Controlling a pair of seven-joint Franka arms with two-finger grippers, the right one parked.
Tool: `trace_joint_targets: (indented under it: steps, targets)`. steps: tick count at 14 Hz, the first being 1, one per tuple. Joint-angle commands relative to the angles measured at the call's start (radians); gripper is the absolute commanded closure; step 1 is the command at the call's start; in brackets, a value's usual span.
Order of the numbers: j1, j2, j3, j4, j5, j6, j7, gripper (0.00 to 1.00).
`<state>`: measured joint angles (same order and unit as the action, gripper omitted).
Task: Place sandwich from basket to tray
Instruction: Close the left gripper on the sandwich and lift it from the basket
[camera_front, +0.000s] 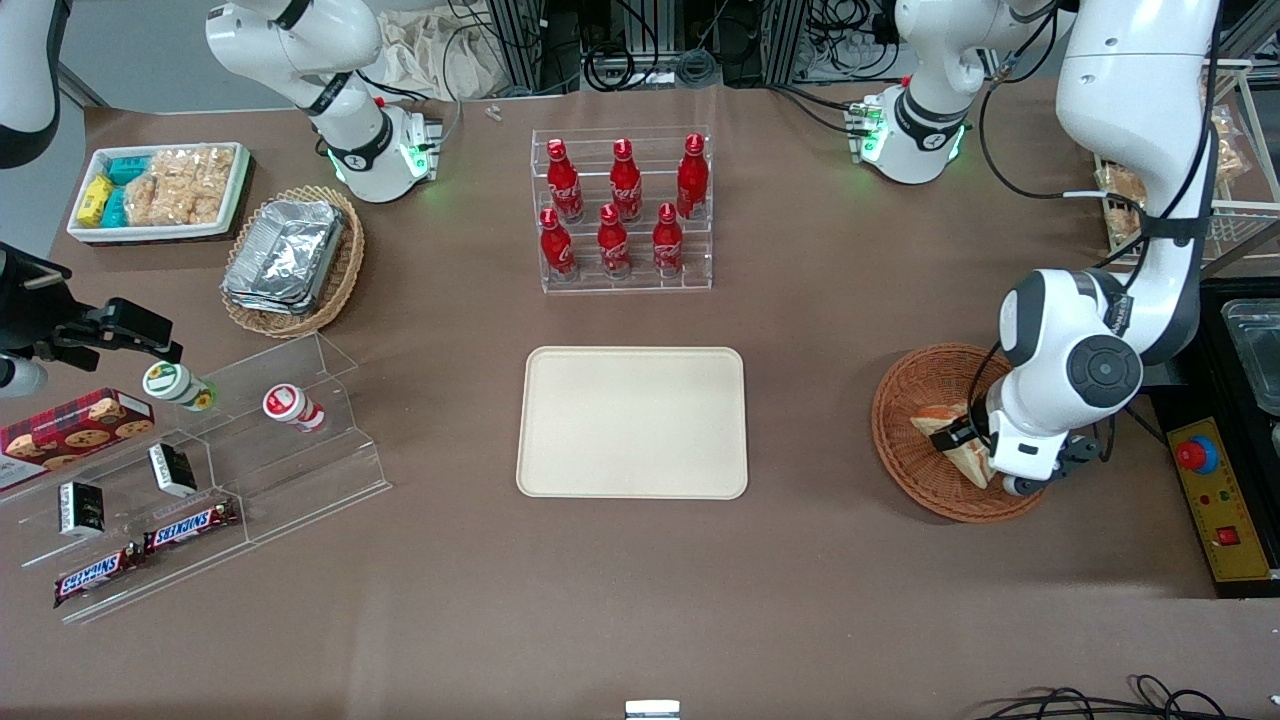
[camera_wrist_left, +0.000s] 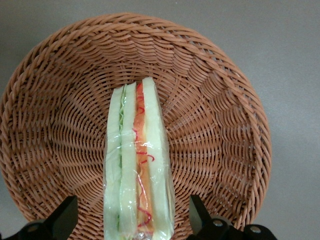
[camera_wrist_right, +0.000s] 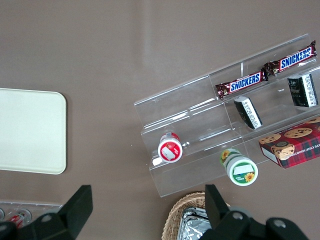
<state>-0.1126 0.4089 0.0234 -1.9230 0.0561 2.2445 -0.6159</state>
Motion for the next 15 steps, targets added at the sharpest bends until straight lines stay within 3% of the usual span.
trace_joint_targets:
  steps: [1, 10, 11, 15]
  targets:
    - [-0.002, -0.007, 0.003, -0.021, 0.016, 0.023, -0.028, 0.00]
    - [-0.004, 0.028, 0.003, -0.025, 0.014, 0.034, -0.030, 0.00]
    - [-0.004, 0.034, 0.003, -0.022, 0.014, 0.035, -0.031, 0.05]
    - [-0.016, 0.048, 0.000, -0.013, 0.016, 0.052, -0.125, 0.78]
